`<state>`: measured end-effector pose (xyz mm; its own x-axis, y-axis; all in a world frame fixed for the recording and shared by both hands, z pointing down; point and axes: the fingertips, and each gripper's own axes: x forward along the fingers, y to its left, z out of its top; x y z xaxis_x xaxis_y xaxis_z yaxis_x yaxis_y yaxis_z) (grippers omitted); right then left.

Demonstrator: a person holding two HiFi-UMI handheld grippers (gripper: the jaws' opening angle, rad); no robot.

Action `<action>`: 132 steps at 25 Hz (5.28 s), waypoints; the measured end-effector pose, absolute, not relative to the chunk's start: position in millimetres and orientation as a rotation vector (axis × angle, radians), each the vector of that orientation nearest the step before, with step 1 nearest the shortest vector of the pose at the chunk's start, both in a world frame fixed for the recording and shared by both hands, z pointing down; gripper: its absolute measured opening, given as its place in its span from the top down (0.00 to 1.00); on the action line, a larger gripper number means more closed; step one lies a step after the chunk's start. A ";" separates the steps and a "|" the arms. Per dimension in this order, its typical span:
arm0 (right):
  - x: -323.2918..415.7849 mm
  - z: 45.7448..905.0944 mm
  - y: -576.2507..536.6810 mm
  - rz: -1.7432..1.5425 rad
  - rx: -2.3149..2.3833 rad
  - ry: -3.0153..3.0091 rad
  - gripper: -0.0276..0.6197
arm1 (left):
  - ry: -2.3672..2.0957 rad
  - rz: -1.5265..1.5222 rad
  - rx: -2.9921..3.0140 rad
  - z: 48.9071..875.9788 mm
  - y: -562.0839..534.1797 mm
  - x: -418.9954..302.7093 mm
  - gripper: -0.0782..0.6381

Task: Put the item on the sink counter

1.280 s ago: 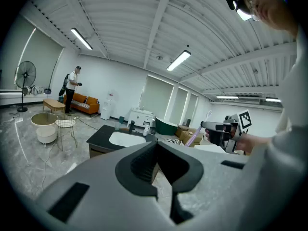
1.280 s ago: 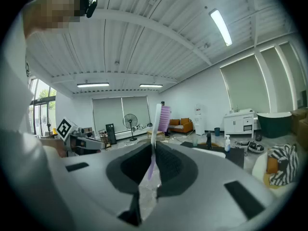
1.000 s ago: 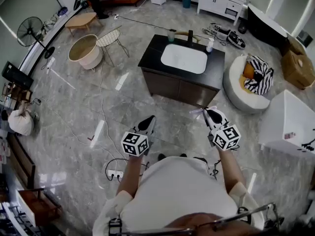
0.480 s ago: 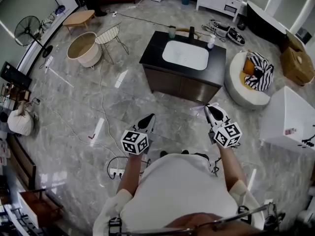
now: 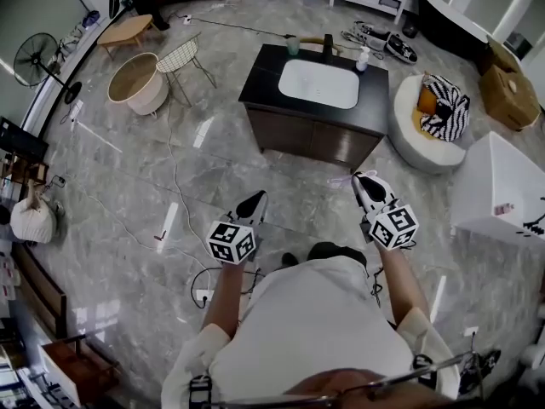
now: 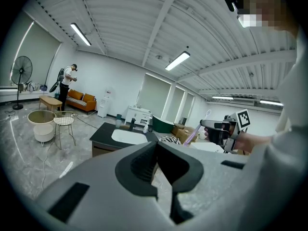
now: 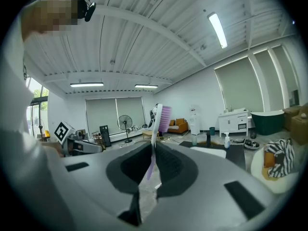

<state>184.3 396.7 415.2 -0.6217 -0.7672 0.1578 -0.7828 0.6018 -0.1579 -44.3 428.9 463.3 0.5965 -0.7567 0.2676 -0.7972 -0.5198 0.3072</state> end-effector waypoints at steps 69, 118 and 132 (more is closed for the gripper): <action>184.1 465.7 12.9 0.481 1.237 -2.742 0.91 | -1.290 0.188 2.331 494.6 59.1 -32.1 0.88; 106.8 498.1 -240.8 0.495 1.357 -2.547 0.91 | -1.114 0.239 2.282 540.4 -166.0 -103.3 0.88; 102.3 539.0 -346.4 0.520 1.229 -2.557 0.91 | -1.219 0.268 2.163 564.2 -203.9 -99.4 0.88</action>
<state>102.3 -346.4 539.0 -0.6100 -0.6971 0.3768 -0.7889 0.5789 -0.2062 -99.4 -203.9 564.2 0.5504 -0.6965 0.4603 -0.8253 -0.3709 0.4257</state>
